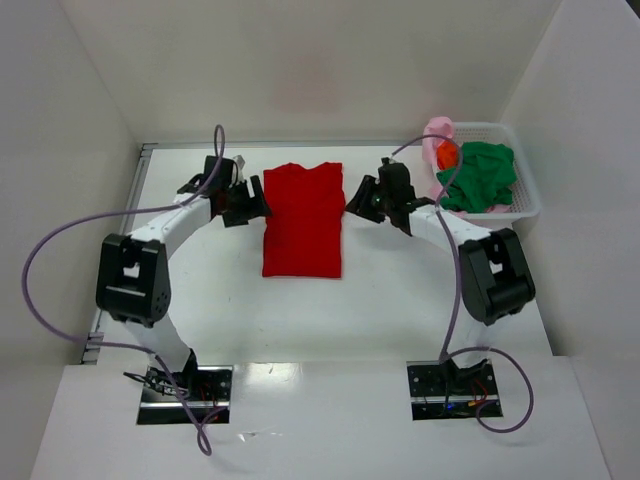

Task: Fold and stack the t-shirts
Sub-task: Fold the folded rectangular tshirt in 1/3 of the way

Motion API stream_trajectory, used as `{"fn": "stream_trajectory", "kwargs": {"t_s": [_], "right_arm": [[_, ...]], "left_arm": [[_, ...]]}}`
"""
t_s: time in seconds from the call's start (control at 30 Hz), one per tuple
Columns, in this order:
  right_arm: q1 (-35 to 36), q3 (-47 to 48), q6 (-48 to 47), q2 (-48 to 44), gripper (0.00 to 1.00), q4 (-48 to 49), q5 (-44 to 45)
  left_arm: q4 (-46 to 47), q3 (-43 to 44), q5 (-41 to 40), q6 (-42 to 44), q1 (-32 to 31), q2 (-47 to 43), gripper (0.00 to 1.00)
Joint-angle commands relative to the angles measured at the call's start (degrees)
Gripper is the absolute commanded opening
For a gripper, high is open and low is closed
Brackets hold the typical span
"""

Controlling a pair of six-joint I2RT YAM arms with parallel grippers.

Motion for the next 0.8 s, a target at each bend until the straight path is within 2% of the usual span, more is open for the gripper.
{"fn": "stream_trajectory", "kwargs": {"t_s": [0.0,0.1,0.2,0.23,0.37,0.63,0.77], "right_arm": [[-0.4,-5.5,-0.4,-6.2,0.49,-0.1,-1.1],[0.1,-9.3,0.3,-9.3,0.57,-1.6,-1.6],[2.7,-12.4,0.9,-10.9,0.70,-1.6,-2.9],[3.5,-13.0,1.7,-10.9,0.78,-2.1,-3.0],[7.8,-14.3,3.1,-10.4,0.98,-3.7,-3.0],[14.2,-17.6,6.5,-10.4,1.00,-4.9,-0.7],[14.7,-18.8,7.8,-10.4,1.00,-4.9,-0.1]], "left_arm": [[-0.8,-3.9,1.9,-0.3,-0.1,-7.4,0.85],[-0.8,-10.5,3.1,-2.4,-1.0,-12.2,0.85],[0.3,-16.8,3.1,-4.8,-2.7,-15.3,0.83],[0.3,-18.1,3.7,-5.3,-2.7,-15.9,0.82],[0.9,-23.3,1.5,-8.1,-2.7,-19.8,0.82],[4.5,-29.3,1.5,-11.6,-3.3,-23.0,0.82],[6.5,-29.3,2.7,-11.6,-3.3,-19.0,0.81]]}}
